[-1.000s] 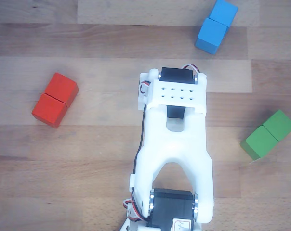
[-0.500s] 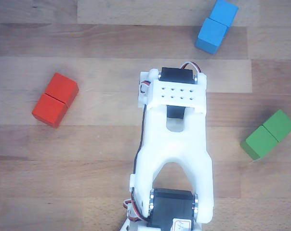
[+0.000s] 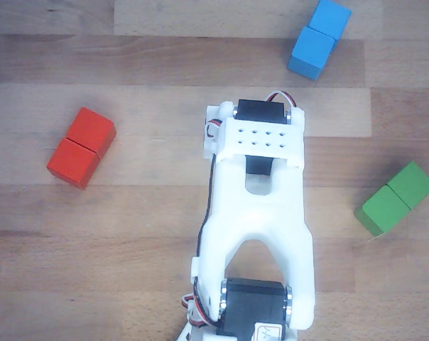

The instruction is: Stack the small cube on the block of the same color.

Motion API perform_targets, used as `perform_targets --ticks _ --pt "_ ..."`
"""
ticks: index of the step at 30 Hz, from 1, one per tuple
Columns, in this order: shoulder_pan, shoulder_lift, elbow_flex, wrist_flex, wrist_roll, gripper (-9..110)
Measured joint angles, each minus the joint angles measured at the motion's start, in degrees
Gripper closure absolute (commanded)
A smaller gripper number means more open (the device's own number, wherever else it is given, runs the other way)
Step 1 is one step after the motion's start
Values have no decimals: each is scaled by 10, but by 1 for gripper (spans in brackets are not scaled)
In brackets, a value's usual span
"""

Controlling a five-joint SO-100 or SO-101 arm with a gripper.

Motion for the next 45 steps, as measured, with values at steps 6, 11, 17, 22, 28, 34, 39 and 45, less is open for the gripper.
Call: perform_targets --ticks 6,11,17,22,28,34,39,45 --pt "0 0 0 0 0 99" --pt "0 0 -4 0 0 97" --pt "0 -1 -79 40 0 89" --pt "0 -1 -177 117 0 83" --pt "0 -21 -259 161 0 81" --pt "0 -83 -331 170 0 81" --pt "5 -105 -359 174 0 81" --pt "-6 -109 -359 174 3 80"
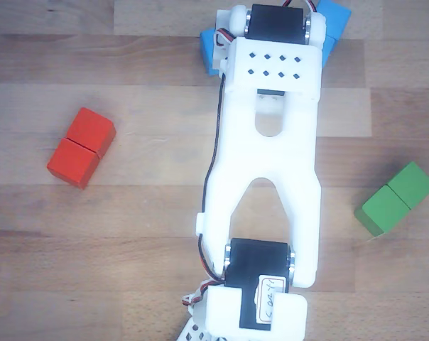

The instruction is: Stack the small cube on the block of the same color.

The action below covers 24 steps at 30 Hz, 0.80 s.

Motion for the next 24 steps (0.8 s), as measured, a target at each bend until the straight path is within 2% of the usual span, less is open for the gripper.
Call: perform_targets --ticks 9,24 --pt "-54 -64 -16 0 -4 80" --pt "-62 -187 -146 0 -4 80"
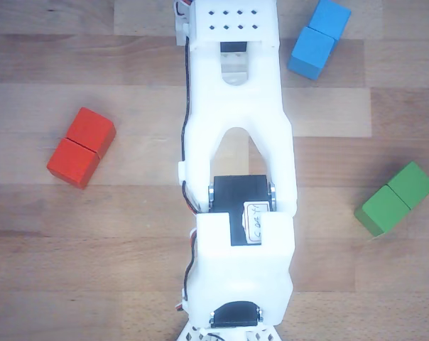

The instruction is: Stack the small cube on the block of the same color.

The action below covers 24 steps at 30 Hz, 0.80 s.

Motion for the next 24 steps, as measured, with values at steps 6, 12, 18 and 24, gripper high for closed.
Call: perform_targets --ticks 6,12,18,24 --pt "0 -27 -7 0 0 80" --pt "0 -49 -8 -1 0 80" --pt "0 -68 -8 -30 0 81" --pt "0 -92 -8 -39 0 81"
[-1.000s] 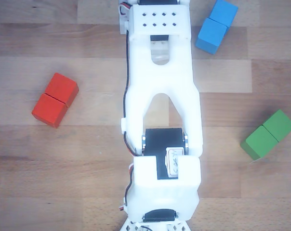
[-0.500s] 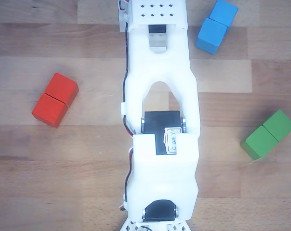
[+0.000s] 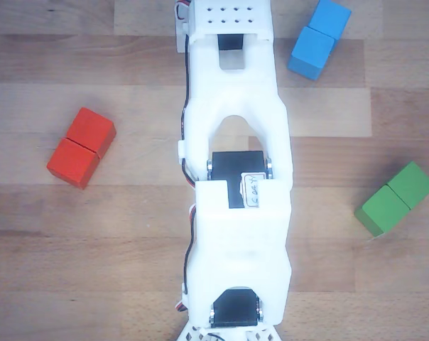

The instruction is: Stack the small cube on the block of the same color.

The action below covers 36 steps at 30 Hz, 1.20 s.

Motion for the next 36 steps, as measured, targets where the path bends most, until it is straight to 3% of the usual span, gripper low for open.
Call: perform_targets --ticks 12,36 --pt "0 0 -6 -3 0 99" --pt "0 87 -6 1 0 97"
